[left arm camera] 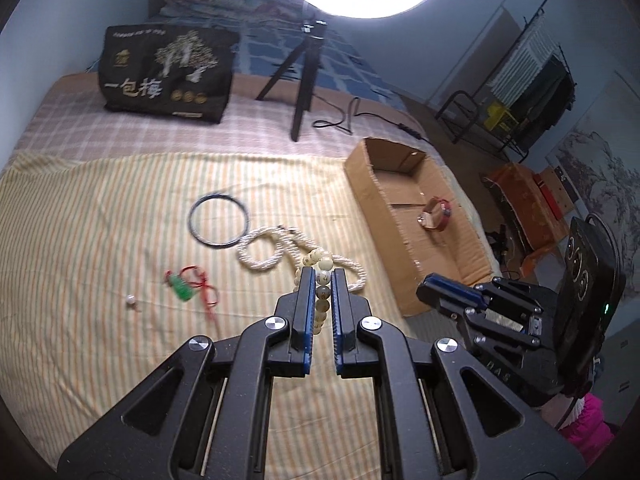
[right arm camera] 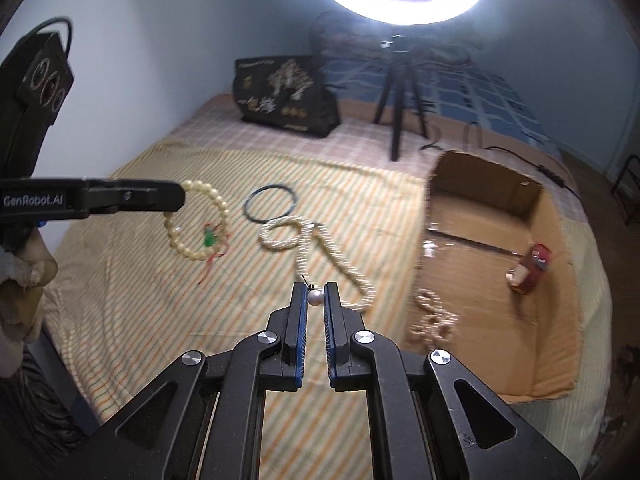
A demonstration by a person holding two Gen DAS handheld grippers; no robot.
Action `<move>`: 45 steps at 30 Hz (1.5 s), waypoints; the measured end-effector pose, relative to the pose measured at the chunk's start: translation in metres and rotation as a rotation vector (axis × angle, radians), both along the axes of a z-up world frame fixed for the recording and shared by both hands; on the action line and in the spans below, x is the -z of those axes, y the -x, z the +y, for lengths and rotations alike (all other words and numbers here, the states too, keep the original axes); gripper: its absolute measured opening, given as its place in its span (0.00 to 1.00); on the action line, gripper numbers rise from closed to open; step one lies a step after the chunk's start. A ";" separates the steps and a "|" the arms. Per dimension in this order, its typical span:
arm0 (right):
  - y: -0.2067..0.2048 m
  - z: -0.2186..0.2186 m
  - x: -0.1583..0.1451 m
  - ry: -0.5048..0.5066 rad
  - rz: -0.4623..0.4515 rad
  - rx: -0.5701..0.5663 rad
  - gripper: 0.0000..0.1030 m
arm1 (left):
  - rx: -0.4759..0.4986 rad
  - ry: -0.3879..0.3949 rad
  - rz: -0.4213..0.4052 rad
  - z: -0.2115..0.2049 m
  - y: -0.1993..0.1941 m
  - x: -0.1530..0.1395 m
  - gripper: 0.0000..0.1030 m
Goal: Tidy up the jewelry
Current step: 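Carry the bracelet with the left tool and the earring with the right tool to the box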
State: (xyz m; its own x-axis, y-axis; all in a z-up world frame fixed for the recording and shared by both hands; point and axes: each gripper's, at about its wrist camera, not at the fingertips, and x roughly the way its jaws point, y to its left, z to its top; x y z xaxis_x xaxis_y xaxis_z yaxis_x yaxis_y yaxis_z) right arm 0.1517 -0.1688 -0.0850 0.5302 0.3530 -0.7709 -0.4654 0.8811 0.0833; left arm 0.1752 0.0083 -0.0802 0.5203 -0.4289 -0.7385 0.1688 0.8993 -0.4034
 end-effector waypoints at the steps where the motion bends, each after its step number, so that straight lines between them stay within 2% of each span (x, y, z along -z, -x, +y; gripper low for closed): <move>1: -0.001 -0.007 -0.002 -0.004 -0.003 0.015 0.06 | 0.006 0.003 -0.001 -0.004 0.000 -0.001 0.05; 14: -0.025 -0.084 -0.030 -0.074 -0.043 0.188 0.06 | 0.073 0.042 -0.033 -0.063 -0.011 -0.019 0.05; 20: -0.038 -0.107 -0.031 -0.102 -0.038 0.238 0.06 | 0.104 0.057 -0.042 -0.095 -0.018 -0.023 0.05; 31: -0.061 -0.125 -0.026 -0.135 -0.019 0.277 0.06 | 0.159 0.046 -0.022 -0.145 -0.028 -0.011 0.05; 45: -0.076 -0.125 -0.014 -0.135 0.002 0.294 0.07 | 0.205 -0.015 -0.025 -0.170 -0.025 -0.001 0.05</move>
